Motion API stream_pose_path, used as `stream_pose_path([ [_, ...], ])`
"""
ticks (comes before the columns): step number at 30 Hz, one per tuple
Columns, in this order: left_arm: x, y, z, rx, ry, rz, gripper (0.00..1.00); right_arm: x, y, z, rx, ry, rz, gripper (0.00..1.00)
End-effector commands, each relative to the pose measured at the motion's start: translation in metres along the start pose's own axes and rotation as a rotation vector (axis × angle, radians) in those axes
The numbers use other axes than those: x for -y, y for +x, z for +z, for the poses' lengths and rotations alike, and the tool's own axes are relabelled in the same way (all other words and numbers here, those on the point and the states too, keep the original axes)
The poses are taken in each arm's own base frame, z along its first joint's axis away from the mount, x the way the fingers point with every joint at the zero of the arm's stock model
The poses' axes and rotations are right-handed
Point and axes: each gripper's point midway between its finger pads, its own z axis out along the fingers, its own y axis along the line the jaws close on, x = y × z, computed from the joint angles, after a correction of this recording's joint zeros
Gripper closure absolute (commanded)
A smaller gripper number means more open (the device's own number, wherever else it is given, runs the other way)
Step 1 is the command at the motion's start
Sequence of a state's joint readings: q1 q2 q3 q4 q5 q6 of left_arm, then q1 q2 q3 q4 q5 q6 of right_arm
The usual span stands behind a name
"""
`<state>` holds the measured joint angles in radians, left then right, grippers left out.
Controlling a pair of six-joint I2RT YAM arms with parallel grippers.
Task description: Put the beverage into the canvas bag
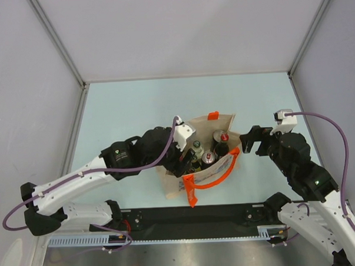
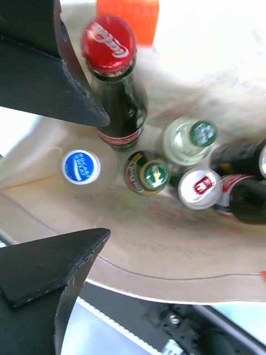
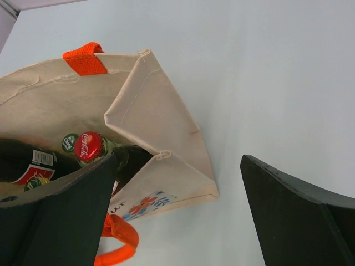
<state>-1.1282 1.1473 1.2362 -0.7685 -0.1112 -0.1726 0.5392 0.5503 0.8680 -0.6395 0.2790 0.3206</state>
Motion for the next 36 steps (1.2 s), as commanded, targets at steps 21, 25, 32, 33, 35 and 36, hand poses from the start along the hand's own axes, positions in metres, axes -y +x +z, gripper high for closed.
stream_pose_path([
  [21,-0.131,-0.121,-0.14,0.527,-0.353,-0.298,0.0,-0.044,-0.069,0.008,-0.02,-0.05,0.108,0.0],
  [25,-0.137,-0.113,-0.157,0.568,-0.353,-0.351,0.0,-0.057,-0.089,-0.001,0.017,-0.111,0.116,0.0],
  [32,-0.126,-0.091,-0.172,0.619,-0.293,-0.409,0.0,-0.065,-0.11,-0.018,0.086,-0.176,0.125,0.0],
  [33,-0.123,-0.086,-0.167,0.608,-0.276,-0.412,0.0,-0.065,-0.111,-0.02,0.093,-0.179,0.131,0.0],
  [35,-0.12,-0.08,-0.167,0.611,-0.268,-0.41,0.0,-0.065,-0.115,-0.025,0.116,-0.188,0.139,0.0],
  [36,-0.119,-0.075,-0.168,0.623,-0.268,-0.404,0.0,-0.065,-0.116,-0.027,0.125,-0.194,0.143,0.0],
])
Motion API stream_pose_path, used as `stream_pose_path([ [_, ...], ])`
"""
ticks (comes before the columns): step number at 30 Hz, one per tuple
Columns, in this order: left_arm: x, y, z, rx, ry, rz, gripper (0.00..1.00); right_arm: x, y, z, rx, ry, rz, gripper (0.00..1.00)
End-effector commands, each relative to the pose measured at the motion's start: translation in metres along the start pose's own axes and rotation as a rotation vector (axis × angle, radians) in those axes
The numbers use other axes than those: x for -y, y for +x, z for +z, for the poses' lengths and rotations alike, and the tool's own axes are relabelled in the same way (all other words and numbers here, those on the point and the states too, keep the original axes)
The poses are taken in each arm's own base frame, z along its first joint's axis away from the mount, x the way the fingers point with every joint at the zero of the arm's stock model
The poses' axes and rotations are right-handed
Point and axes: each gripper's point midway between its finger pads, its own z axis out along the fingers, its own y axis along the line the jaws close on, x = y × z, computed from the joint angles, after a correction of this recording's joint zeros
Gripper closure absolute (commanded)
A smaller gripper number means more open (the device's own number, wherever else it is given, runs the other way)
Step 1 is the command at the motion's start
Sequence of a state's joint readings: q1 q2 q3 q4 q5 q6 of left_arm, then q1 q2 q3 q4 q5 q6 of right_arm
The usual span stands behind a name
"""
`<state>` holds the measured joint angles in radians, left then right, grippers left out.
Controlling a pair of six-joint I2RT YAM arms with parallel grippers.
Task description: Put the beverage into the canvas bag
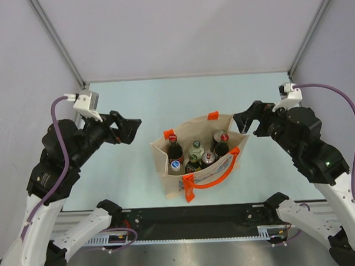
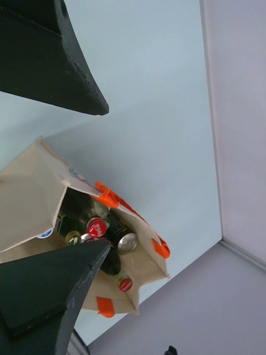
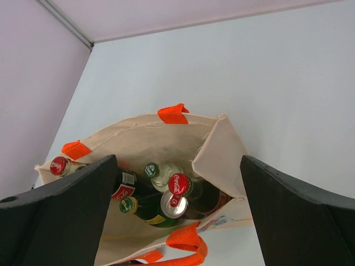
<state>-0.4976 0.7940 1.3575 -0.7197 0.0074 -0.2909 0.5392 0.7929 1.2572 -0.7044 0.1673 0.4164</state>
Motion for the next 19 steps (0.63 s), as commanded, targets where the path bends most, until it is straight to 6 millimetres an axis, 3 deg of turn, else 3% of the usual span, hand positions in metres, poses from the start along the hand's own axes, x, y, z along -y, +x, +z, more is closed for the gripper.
stream_pose_path([
  [1,0.012,0.007,-0.01,0.026,0.085,-0.03,0.0,-0.014,-0.026,-0.016,0.102,-0.069,0.027,0.0],
  [8,0.025,0.008,-0.02,0.058,0.174,-0.003,0.0,-0.028,-0.031,-0.02,0.13,-0.149,0.065,0.0],
  [19,0.028,0.0,-0.024,0.098,0.192,0.017,0.0,-0.023,-0.024,-0.014,0.114,-0.124,0.074,0.0],
])
